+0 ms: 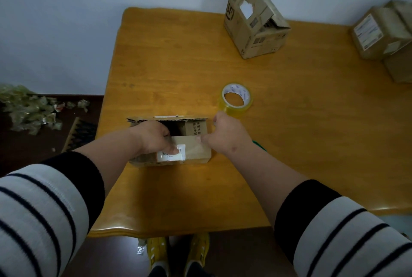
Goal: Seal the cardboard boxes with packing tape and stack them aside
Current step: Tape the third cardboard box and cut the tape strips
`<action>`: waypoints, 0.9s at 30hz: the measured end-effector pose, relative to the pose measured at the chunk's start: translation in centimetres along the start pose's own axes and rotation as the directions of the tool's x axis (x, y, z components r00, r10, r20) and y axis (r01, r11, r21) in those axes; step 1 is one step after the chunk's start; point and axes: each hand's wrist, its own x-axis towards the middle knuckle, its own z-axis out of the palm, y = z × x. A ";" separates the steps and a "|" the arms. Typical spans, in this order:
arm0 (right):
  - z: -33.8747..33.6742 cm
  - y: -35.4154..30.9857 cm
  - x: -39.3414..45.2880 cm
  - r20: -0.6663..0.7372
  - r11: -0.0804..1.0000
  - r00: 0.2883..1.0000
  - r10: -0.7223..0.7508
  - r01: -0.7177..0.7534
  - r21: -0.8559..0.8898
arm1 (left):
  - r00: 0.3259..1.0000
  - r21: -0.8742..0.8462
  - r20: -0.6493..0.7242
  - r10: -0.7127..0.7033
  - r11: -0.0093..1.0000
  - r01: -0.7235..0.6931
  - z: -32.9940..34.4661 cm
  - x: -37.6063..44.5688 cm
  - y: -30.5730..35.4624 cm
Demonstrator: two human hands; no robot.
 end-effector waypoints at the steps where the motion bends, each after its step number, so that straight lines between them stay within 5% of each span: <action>1: 0.0 0.4 0.0 0.007 1.000 1.000 0.006 -0.006 0.011 | 1.000 -0.002 -0.004 0.000 1.000 0.000 0.0 0.0 0.0; 9: 0.6 2.0 -0.4 0.109 0.878 0.978 0.179 -0.209 0.430 | 0.999 -0.026 -0.018 -0.047 0.999 0.046 0.6 -0.2 0.0; 17: 1.9 1.7 -1.2 0.294 0.848 0.952 0.080 -0.220 0.482 | 0.998 0.086 -0.061 -0.018 0.996 0.024 0.9 -0.3 -0.3; 27: 1.3 3.8 -1.7 0.392 0.694 0.917 0.070 -0.327 0.642 | 0.999 -0.066 -0.036 0.007 0.998 -0.010 1.1 -0.2 -0.7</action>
